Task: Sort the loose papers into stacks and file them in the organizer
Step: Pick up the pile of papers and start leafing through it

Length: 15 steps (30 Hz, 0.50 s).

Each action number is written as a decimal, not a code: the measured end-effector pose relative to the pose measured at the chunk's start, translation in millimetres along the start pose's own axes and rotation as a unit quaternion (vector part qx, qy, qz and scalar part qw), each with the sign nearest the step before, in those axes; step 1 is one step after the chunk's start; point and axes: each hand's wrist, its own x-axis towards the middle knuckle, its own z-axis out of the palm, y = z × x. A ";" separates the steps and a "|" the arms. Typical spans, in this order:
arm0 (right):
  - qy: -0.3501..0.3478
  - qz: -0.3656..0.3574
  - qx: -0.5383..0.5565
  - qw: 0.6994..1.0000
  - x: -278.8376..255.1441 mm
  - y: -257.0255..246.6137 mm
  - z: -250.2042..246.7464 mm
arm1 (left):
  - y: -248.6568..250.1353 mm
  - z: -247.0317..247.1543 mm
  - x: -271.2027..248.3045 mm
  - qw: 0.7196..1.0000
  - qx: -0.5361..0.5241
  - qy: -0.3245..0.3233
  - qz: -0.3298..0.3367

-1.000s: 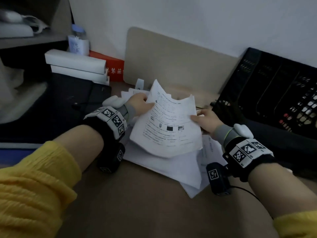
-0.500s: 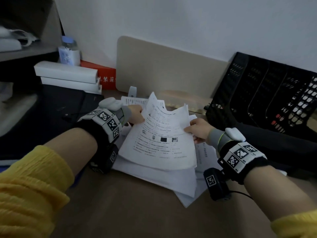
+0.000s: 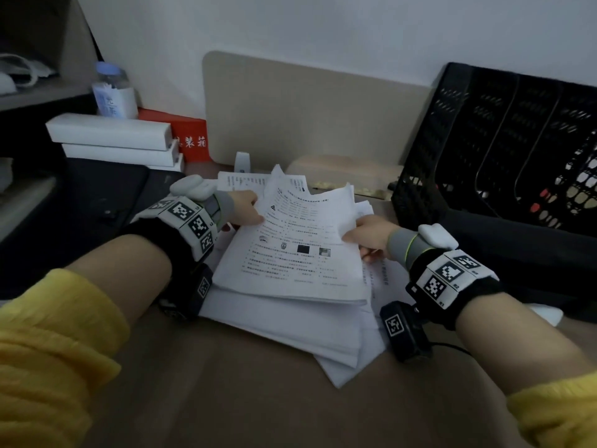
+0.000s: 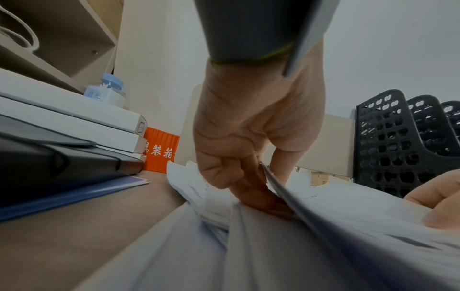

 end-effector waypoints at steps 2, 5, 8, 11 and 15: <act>-0.008 -0.007 -0.002 1.000 -2.0 -0.4 0.4 | -0.5 1.2 -4.3 1.000 -0.005 0.005 -0.007; -0.022 -0.021 -0.015 0.999 -9.7 -1.7 -1.5 | -1.2 2.4 -13.6 0.999 -0.029 0.014 -0.013; -0.038 -0.033 -0.048 0.998 -18.6 -3.9 -1.5 | -2.7 2.5 -21.2 0.995 -0.083 0.048 -0.006; -0.041 -0.058 -0.020 0.997 -27.1 -3.5 0.4 | -3.5 2.5 -31.6 0.984 -0.136 0.118 0.015; 0.011 -0.097 0.049 0.994 -41.1 -3.6 4.5 | -7.3 7.6 -44.1 0.962 -0.218 0.159 0.031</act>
